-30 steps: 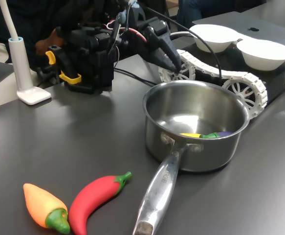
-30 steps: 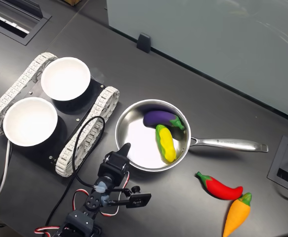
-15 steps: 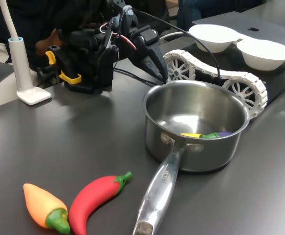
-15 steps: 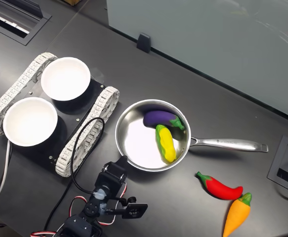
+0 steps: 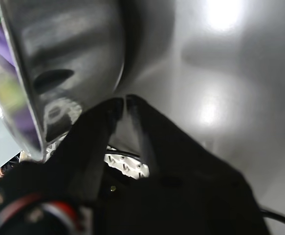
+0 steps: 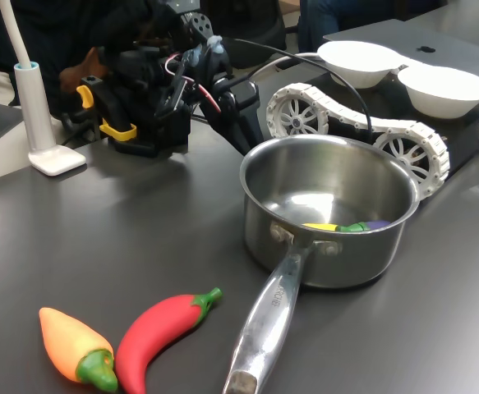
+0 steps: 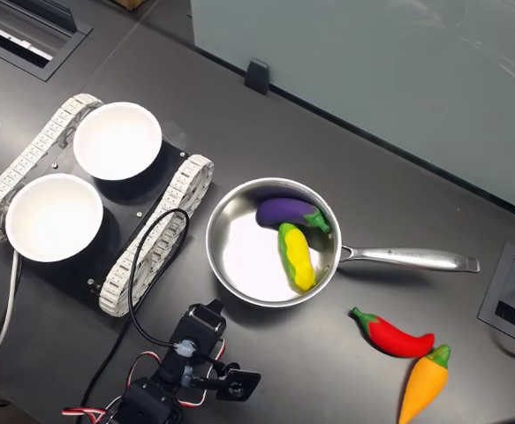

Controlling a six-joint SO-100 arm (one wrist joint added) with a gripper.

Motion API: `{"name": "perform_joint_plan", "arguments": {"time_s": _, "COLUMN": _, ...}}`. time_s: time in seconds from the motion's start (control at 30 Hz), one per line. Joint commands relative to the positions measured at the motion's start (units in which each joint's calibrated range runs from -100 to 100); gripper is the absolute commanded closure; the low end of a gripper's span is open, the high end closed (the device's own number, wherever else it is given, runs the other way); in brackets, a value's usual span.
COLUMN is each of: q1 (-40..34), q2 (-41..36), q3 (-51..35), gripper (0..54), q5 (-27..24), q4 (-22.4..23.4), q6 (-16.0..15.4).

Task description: Pick up the brinjal and place them in the pan

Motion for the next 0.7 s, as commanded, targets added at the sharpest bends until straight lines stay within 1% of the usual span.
{"name": "perform_joint_plan", "arguments": {"time_s": 0.0, "q1": -0.2, "q2": -0.8, "q3": 1.1, "gripper": 53.6, "q5": -0.3, "q4": -1.6, "q6": 0.2}}
{"name": "perform_joint_plan", "arguments": {"time_s": 0.1, "q1": 0.3, "q2": -0.8, "q3": 1.5, "gripper": 53.6, "q5": -0.1, "q4": -2.3, "q6": 0.2}}
{"name": "perform_joint_plan", "arguments": {"time_s": 0.4, "q1": 0.6, "q2": -0.8, "q3": 1.6, "gripper": 53.6, "q5": 0.0, "q4": -2.3, "q6": 0.2}}
{"name": "perform_joint_plan", "arguments": {"time_s": 0.67, "q1": -0.5, "q2": -0.8, "q3": 1.6, "gripper": 53.6, "q5": 0.7, "q4": -2.3, "q6": 0.2}}
